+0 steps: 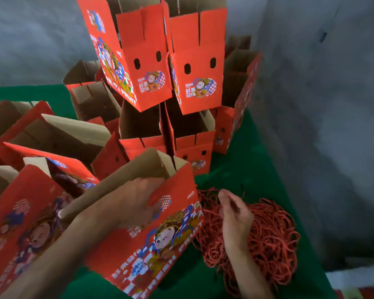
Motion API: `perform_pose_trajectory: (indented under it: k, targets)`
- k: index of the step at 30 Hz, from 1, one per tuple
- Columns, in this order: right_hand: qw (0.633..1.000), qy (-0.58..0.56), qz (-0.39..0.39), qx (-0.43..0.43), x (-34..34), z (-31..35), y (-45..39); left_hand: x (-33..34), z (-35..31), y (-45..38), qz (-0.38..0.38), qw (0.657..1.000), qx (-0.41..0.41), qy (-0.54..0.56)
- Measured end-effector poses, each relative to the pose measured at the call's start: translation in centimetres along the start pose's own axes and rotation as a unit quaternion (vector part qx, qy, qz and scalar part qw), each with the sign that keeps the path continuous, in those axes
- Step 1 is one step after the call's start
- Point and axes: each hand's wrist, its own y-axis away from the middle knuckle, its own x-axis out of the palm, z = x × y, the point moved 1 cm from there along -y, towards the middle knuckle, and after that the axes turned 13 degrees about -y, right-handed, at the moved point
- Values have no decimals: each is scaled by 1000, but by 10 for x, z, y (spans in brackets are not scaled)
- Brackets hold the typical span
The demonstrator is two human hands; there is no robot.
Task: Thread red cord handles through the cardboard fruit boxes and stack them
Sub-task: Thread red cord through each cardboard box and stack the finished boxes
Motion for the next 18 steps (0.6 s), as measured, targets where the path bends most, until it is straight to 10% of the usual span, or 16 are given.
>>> perform_pose_trajectory:
  k: [12, 18]
  targets:
    - [969, 108, 222, 19, 28, 7, 14, 18, 5, -15, 22, 997, -74, 12]
    - [936, 188, 283, 94, 44, -34, 12, 27, 10, -16, 72, 948, -113, 290]
